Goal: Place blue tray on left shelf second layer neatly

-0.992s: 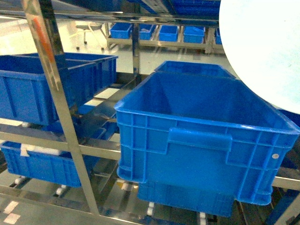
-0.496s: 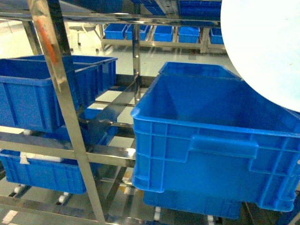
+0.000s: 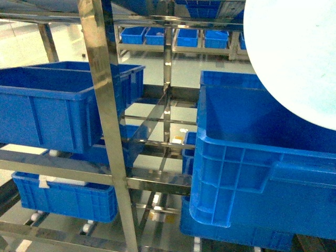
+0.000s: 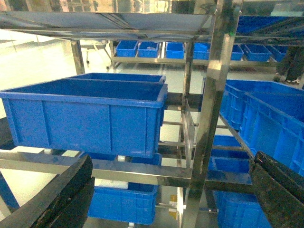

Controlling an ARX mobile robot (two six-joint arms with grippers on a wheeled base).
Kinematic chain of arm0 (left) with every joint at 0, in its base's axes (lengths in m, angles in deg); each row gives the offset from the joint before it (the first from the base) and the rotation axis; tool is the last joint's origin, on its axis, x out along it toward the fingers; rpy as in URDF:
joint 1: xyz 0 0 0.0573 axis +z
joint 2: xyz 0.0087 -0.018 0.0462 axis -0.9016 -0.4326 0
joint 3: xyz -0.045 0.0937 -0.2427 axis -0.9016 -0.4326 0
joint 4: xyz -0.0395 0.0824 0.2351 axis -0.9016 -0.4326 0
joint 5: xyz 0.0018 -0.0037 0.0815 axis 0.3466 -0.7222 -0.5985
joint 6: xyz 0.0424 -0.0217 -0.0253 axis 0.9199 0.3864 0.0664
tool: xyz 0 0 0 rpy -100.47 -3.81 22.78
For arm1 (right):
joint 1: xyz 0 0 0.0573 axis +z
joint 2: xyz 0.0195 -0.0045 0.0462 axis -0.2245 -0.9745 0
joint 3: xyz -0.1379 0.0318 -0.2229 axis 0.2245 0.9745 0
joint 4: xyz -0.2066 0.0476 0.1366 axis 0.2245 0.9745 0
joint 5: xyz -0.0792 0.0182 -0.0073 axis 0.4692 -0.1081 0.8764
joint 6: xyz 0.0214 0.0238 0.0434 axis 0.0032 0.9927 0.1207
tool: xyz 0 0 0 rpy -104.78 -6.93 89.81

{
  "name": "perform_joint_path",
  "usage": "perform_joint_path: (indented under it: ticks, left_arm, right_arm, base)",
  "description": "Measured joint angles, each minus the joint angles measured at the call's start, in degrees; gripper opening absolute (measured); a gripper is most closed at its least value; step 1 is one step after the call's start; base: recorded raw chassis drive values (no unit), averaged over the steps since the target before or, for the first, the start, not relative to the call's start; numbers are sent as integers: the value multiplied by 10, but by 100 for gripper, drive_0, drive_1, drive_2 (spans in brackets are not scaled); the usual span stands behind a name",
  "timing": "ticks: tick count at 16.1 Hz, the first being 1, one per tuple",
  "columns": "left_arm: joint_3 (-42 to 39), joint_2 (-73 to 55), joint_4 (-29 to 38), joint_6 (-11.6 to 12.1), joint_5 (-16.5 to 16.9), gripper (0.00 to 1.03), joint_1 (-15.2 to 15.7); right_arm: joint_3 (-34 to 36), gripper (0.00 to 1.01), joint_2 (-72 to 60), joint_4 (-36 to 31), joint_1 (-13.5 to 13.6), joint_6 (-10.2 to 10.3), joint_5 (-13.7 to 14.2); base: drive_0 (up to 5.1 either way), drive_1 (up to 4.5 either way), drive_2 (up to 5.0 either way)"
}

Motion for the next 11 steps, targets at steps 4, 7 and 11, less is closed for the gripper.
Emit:
perform_joint_path:
  ticks: [4,7,11]
  left_arm:
    - [0,0,0,0,1,98,0]
    - [0,0,0,0,1,98,0]
    - [0,0,0,0,1,98,0]
  right_arm:
    - [0,2,0,-2,0,0,1]
    - [0,2,0,-2,0,0,1]
    - [0,2,0,-2,0,0,1]
  base:
    - [-180,-180,-180]
    - [-180,-180,-180]
    - [-180,-180,-180]
